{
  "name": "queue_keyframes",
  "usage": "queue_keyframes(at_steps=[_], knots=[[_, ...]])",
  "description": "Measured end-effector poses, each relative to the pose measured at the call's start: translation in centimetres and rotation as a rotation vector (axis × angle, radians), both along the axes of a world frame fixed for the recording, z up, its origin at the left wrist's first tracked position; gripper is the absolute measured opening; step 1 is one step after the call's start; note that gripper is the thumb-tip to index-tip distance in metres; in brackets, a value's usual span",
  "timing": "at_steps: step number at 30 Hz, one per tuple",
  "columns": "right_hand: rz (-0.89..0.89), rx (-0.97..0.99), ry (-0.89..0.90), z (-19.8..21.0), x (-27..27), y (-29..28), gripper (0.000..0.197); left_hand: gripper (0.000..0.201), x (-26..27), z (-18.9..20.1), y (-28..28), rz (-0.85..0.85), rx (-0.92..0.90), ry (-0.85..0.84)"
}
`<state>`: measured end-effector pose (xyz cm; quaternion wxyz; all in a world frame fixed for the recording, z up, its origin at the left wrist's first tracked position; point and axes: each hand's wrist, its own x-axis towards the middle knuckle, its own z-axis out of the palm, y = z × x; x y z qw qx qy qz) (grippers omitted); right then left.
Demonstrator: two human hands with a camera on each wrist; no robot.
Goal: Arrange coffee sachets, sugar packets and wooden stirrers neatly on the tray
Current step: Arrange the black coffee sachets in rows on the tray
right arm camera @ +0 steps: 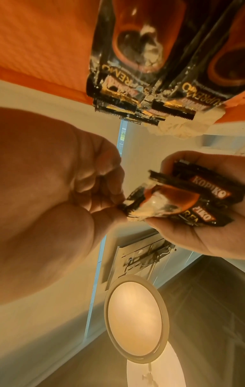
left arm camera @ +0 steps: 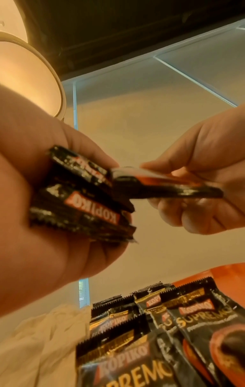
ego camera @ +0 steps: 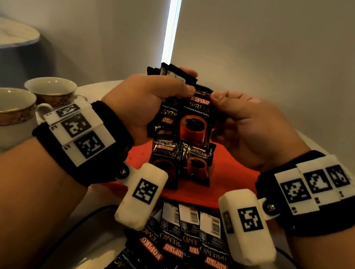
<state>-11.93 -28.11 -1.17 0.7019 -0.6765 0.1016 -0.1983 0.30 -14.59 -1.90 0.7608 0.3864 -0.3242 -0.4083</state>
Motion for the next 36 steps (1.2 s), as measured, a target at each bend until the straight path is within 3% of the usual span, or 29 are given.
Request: queue_keyframes(at_steps=[5,7,13,17,36], knots=[[-0.122,0.055,-0.019,0.2,0.0,-1.4,0.014,0.013,1.2,0.1,0.1,0.212,0.105,-0.034],[-0.183,0.042,0.055,0.0,-0.1,-2.5,0.013,0.005,1.7,0.3,0.3,0.278,0.124,0.002],[-0.13,-0.123,0.39,-1.1,-0.5,-3.2,0.012,0.005,2.5,0.5,0.7,0.332,0.155,0.035],[-0.099,-0.181,0.516,-1.5,-0.3,-3.2,0.013,0.007,2.5,0.5,0.8,0.355,0.16,0.021],[-0.1,-0.225,0.57,-1.6,-0.7,-2.9,0.012,0.016,3.1,0.4,1.0,0.325,0.218,0.05]])
